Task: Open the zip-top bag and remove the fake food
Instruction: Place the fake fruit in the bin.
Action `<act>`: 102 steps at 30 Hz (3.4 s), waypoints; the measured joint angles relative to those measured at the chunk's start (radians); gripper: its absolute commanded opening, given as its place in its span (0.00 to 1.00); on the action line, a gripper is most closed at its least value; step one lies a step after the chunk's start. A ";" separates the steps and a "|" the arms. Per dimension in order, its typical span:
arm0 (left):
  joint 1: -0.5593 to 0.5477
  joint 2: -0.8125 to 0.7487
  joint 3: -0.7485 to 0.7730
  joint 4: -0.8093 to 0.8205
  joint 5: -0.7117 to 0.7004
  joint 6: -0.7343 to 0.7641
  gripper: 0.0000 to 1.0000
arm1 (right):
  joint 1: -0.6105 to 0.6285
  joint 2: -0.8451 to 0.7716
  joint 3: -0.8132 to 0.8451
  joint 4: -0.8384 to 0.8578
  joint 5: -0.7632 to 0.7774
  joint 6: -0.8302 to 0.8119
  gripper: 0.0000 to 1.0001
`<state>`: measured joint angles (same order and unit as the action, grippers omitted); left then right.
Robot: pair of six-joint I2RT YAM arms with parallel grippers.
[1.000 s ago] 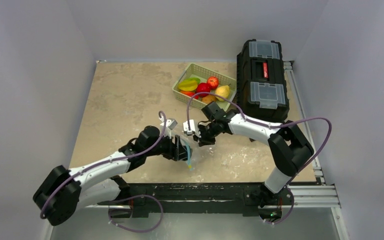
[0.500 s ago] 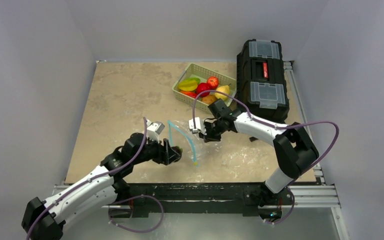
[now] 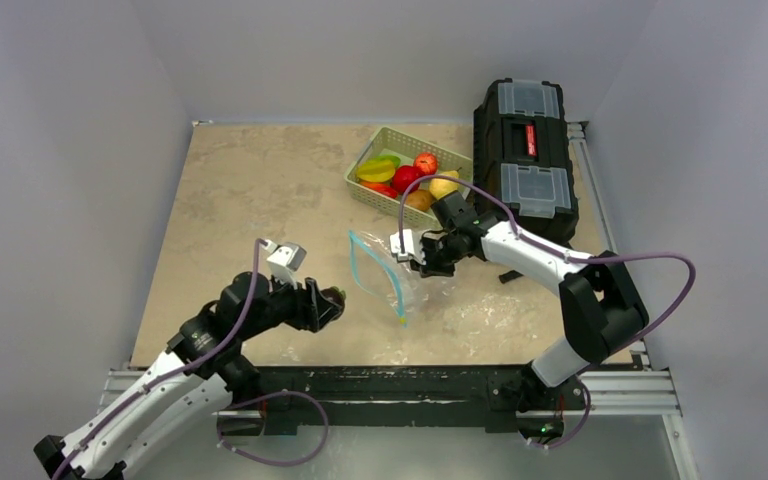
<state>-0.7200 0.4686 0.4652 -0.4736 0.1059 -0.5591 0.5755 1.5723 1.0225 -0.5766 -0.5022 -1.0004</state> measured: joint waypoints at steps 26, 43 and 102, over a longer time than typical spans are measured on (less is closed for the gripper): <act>0.066 0.231 0.219 0.043 -0.091 0.086 0.00 | 0.000 -0.016 -0.035 -0.005 0.013 -0.032 0.59; 0.186 0.376 0.236 0.215 0.068 0.080 0.00 | -0.064 -0.191 -0.055 0.015 -0.054 -0.034 0.81; 0.262 1.465 1.138 0.312 0.145 -0.051 0.21 | -0.158 -0.259 -0.062 -0.005 -0.145 -0.082 0.82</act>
<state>-0.4580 1.9335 1.6032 -0.1612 0.2508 -0.6102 0.4175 1.3132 0.9604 -0.5812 -0.6476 -1.0828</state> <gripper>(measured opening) 0.602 0.817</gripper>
